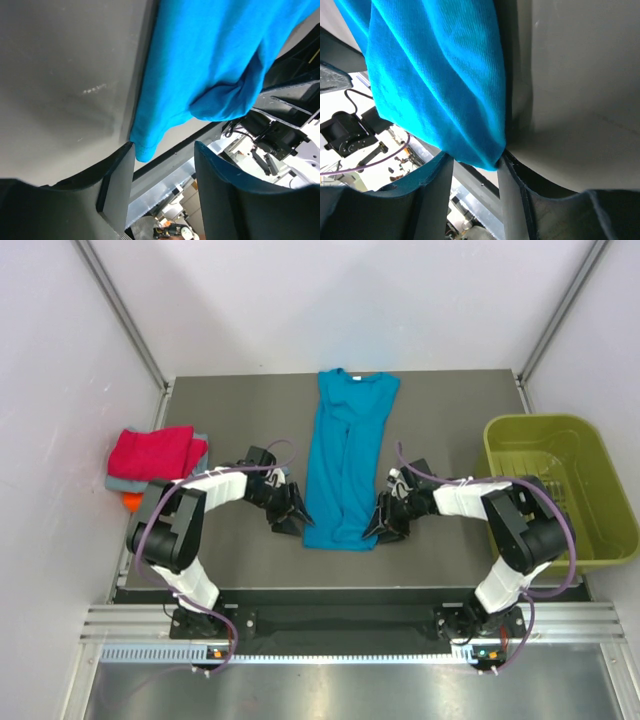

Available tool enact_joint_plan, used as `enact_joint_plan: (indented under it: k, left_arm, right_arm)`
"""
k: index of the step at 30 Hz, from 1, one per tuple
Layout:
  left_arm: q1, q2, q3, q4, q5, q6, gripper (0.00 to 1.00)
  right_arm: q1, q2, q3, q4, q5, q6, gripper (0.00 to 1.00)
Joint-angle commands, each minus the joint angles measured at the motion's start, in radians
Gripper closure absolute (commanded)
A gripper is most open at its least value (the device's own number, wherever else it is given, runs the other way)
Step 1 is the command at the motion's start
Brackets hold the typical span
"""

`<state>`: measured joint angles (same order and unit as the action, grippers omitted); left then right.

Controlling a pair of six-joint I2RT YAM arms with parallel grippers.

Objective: Fold and stack the t-shirts
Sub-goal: Fold the tshirt

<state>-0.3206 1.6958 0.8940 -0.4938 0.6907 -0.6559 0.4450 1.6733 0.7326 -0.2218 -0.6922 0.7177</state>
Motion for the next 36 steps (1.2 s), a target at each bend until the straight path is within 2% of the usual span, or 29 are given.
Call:
enact_joint_plan:
  k: [1,6,9,10,11,12,13,14,15,18,29,36]
  left_arm:
    - [-0.009,0.016,-0.013,0.018,-0.002,-0.019,0.44]
    - [-0.029,0.062,0.016,0.011,-0.022,-0.016,0.44]
    - [-0.032,0.083,0.022,0.011,-0.037,-0.027,0.49]
    - [-0.034,0.084,0.025,0.015,-0.037,-0.028,0.54]
    - [-0.04,0.085,0.032,0.017,-0.037,-0.028,0.68]
    - [-0.043,0.085,0.037,0.02,-0.039,-0.028,0.74]
    - [-0.047,0.084,0.04,0.018,-0.039,-0.027,0.83]
    - [-0.054,0.079,0.046,0.017,-0.037,-0.025,0.95]
    - [-0.055,0.068,0.046,0.015,-0.037,-0.015,1.0]
    - [-0.058,0.032,0.045,0.008,-0.028,0.028,1.0]
    - [-0.113,-0.223,0.095,-0.083,-0.011,0.251,1.0]
    - [-0.146,-0.246,0.131,-0.091,0.07,0.306,1.0]
  right_arm:
    - [0.009,-0.038,-0.018,0.019,0.026,-0.004,0.59]
    - [-0.009,-0.03,-0.004,0.009,0.037,-0.023,0.59]
    - [-0.02,-0.024,0.005,0.006,0.04,-0.035,0.59]
    - [-0.025,-0.023,0.008,0.004,0.039,-0.04,0.63]
    - [-0.028,-0.021,0.011,0.009,0.034,-0.046,0.67]
    - [-0.032,-0.021,0.011,0.012,0.025,-0.049,0.72]
    - [-0.035,-0.021,0.011,0.016,0.023,-0.055,0.9]
    - [-0.038,-0.026,0.013,0.012,0.026,-0.06,0.98]
    - [-0.04,-0.029,0.014,0.006,0.036,-0.069,1.0]
    - [-0.052,-0.069,0.014,-0.049,0.059,-0.109,1.0]
    - [-0.057,-0.411,-0.012,-0.264,0.106,-0.285,1.0]
    - [-0.071,-0.495,-0.032,-0.292,0.094,-0.316,1.0]
